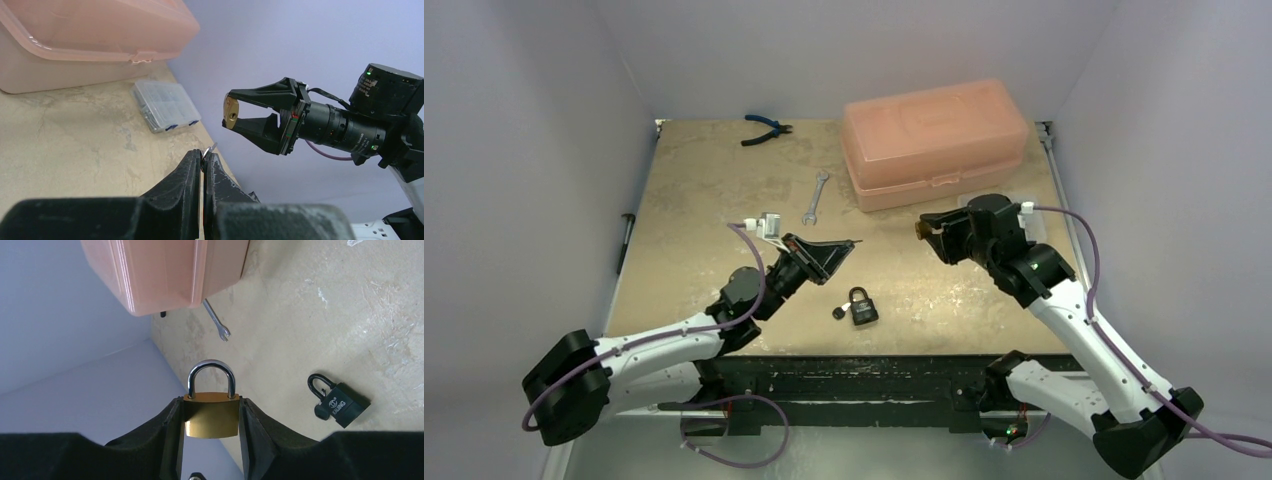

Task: Unlock with the key

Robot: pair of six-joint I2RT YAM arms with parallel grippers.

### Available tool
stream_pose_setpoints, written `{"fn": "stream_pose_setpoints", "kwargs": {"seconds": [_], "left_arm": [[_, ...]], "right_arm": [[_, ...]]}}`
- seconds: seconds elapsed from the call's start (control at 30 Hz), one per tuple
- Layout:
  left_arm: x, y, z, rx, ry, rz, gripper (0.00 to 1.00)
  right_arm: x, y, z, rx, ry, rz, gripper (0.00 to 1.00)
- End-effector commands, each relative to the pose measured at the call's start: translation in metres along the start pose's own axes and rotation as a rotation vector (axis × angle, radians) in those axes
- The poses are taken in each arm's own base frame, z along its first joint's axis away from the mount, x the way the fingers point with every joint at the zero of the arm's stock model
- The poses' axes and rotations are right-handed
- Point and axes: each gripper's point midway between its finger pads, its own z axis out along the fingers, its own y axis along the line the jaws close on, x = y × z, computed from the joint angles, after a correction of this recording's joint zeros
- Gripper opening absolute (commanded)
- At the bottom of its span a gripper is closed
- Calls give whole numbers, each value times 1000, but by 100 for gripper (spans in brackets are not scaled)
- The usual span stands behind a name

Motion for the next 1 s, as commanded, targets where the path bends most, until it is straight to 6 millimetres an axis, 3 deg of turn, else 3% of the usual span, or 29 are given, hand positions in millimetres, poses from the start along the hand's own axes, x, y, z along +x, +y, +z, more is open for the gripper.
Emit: {"fn": "stream_pose_setpoints", "kwargs": {"seconds": [0.0, 0.37, 0.6, 0.97], "left_arm": [[-14, -27, 6, 110, -83, -27, 0], [5, -28, 25, 135, -70, -3, 0], [13, -35, 38, 160, -78, -1, 0], [32, -43, 54, 183, -63, 10, 0]], "right_arm": [[0, 28, -11, -81, 10, 67, 0], [8, 4, -3, -92, 72, 249, 0], [3, 5, -4, -81, 45, 253, 0], [7, -10, 2, 47, 44, 246, 0]]}}
